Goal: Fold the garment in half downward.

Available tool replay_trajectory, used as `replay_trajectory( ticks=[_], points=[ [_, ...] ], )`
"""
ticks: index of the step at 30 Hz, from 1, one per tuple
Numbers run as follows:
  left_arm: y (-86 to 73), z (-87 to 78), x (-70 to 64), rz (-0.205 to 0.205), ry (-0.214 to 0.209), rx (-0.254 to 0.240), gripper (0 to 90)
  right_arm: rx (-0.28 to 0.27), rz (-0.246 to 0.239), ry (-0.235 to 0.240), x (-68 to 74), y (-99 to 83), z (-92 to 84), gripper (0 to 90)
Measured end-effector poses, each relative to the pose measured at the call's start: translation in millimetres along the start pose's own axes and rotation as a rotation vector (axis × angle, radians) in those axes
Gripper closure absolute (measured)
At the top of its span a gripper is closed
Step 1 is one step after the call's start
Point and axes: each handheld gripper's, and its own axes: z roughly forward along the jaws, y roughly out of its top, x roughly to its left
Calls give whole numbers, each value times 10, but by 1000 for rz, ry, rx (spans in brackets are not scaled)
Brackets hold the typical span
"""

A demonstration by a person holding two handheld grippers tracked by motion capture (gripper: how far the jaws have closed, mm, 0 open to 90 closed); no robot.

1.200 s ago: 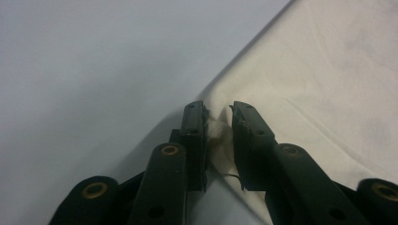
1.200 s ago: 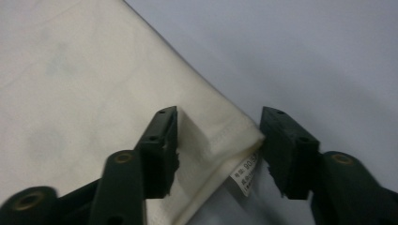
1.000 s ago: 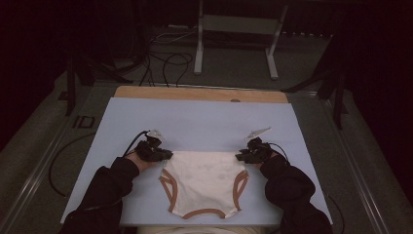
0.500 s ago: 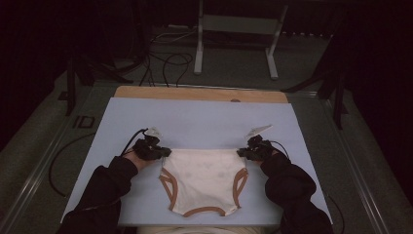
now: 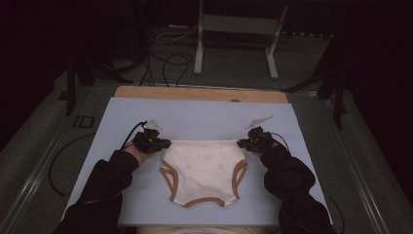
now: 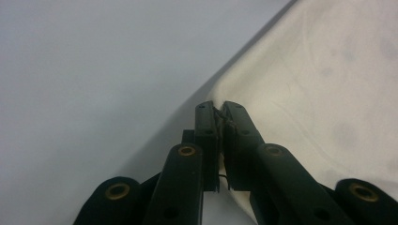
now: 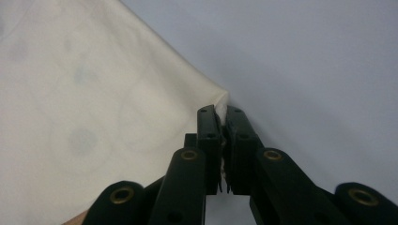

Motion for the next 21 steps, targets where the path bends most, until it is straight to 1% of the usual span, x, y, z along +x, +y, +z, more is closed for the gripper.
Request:
replay_trajectory(
  ticks=[2,5,7,9,10,11,19,21],
  points=[
    [19,-9,8,2,9,-14,858,-2,-2,-6,-19,15,13,863],
    [50,-16,22,7,18,-17,858,6,2,-11,-38,38,29,863],
    [70,-15,32,10,25,-22,858,6,-5,-18,-54,60,33,863],
    [91,-16,52,6,32,-29,859,2,0,-22,-66,85,30,863],
    [103,-16,64,0,29,-30,858,-1,-2,-23,-74,96,31,863],
    [115,-16,73,4,32,-37,859,-1,-3,-25,-81,107,30,863],
    [156,25,136,-7,36,-35,859,-6,10,-36,-120,137,52,863],
    [164,36,150,-3,37,-33,859,-7,14,-36,-132,147,59,863]
  ],
)
